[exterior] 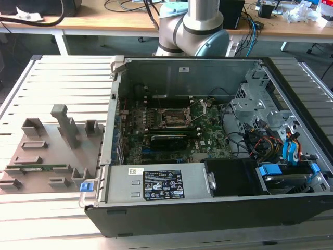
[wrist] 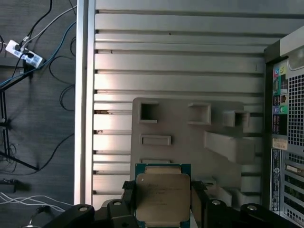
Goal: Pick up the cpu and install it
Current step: 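Pick up the cpu and move it towards the insertion slot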
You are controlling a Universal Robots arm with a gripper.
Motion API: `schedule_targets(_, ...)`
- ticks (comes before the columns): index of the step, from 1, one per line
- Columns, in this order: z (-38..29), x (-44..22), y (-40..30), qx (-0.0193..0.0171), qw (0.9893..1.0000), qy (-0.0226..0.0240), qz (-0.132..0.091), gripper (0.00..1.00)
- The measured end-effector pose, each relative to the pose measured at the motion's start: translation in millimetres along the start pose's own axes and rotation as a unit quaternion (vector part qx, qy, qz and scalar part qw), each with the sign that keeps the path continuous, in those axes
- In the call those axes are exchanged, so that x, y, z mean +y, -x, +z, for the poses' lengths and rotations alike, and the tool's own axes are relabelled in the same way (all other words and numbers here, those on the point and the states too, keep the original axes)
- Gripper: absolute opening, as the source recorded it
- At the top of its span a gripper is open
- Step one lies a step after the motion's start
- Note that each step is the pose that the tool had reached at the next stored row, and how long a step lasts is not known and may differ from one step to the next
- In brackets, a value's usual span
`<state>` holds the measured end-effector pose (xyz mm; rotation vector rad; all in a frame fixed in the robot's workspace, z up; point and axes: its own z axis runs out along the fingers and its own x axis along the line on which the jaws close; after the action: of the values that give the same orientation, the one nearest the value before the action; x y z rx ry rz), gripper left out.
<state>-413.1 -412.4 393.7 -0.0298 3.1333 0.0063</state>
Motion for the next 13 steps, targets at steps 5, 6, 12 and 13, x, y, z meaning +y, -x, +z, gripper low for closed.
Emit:
schedule_targets(5, -16.1, 1.2, 0.1, 0.0000, 1.0000, 0.0000, 0.000, 0.55)
schedule_targets(6, -18.9, 1.4, 0.2, 0.0000, 1.0000, 0.0000, 0.000, 0.55)
schedule_targets(12, -32.9, 2.3, 0.4, 0.0000, 1.0000, 0.0000, 0.000, 0.55)
schedule_targets(13, -32.9, 2.3, 0.3, 0.0000, 1.0000, 0.0000, 0.000, 0.55)
